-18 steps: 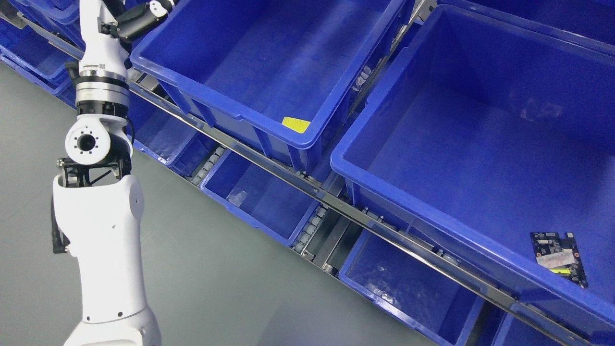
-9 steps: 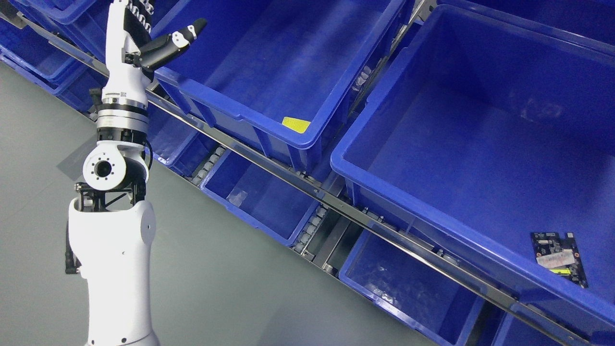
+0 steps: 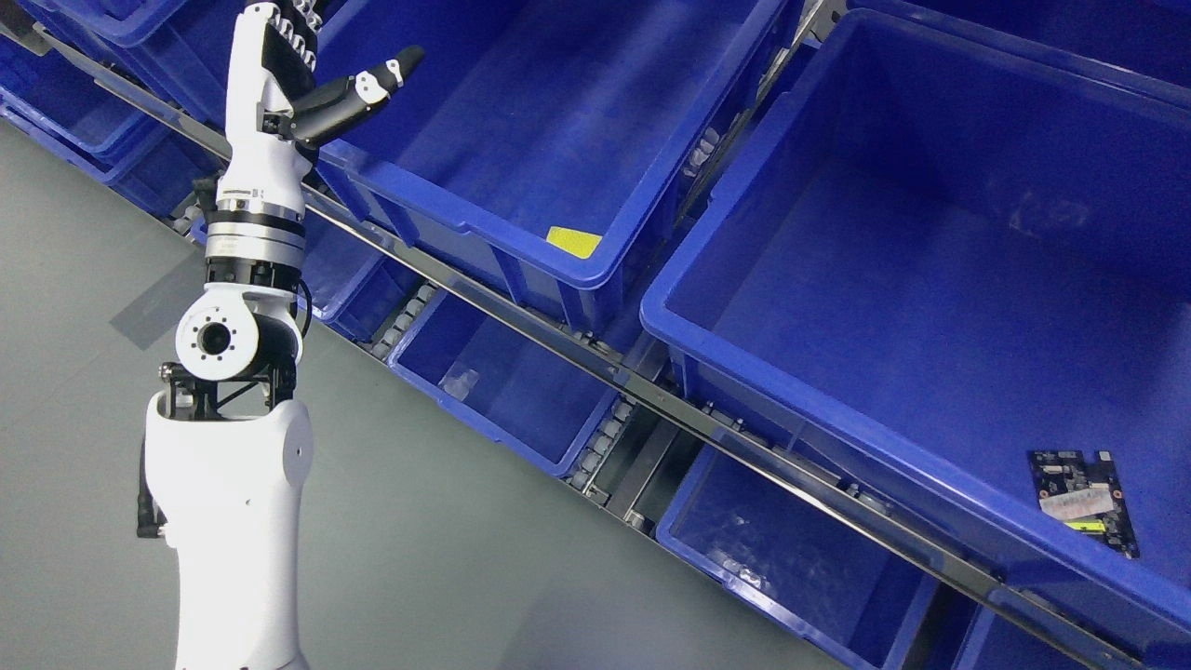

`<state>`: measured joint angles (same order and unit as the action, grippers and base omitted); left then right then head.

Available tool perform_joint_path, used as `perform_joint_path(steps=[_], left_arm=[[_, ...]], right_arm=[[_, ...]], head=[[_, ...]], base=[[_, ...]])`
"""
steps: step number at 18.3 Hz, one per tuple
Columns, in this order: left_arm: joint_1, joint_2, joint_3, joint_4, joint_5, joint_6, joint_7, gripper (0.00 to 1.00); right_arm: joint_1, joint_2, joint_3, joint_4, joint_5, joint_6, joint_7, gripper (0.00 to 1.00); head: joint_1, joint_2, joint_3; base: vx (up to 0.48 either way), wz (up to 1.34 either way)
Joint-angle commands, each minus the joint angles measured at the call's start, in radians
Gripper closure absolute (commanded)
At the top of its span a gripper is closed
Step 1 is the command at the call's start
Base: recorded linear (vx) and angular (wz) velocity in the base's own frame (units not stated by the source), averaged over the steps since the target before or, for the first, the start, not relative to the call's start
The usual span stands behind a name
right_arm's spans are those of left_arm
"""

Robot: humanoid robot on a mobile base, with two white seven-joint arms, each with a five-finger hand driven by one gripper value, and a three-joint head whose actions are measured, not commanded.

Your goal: Move yellow foam block to right shelf middle

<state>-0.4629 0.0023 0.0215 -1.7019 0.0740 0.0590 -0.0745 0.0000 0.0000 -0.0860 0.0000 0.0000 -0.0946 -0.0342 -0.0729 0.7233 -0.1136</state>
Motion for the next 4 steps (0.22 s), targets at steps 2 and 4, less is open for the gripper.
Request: perform_joint_path(steps=[2,4], left_arm=[[0.004,0.015,0.009,-0.018,0.003,-0.001,0.001,0.0],[0.004,0.015,0.011,-0.018,0.003,-0.001,0.001,0.0]], right_arm=[[0.002,-0.017,0.0,-0.017,0.003,0.0,0.0,0.0],[0.002,-0.017,-0.001,-0.017,0.003,0.0,0.0,0.0]], head=[[0.0,0.0,0.0],[0.0,0.0,0.0]], base=[[0.0,0.0],[0.0,0.0]])
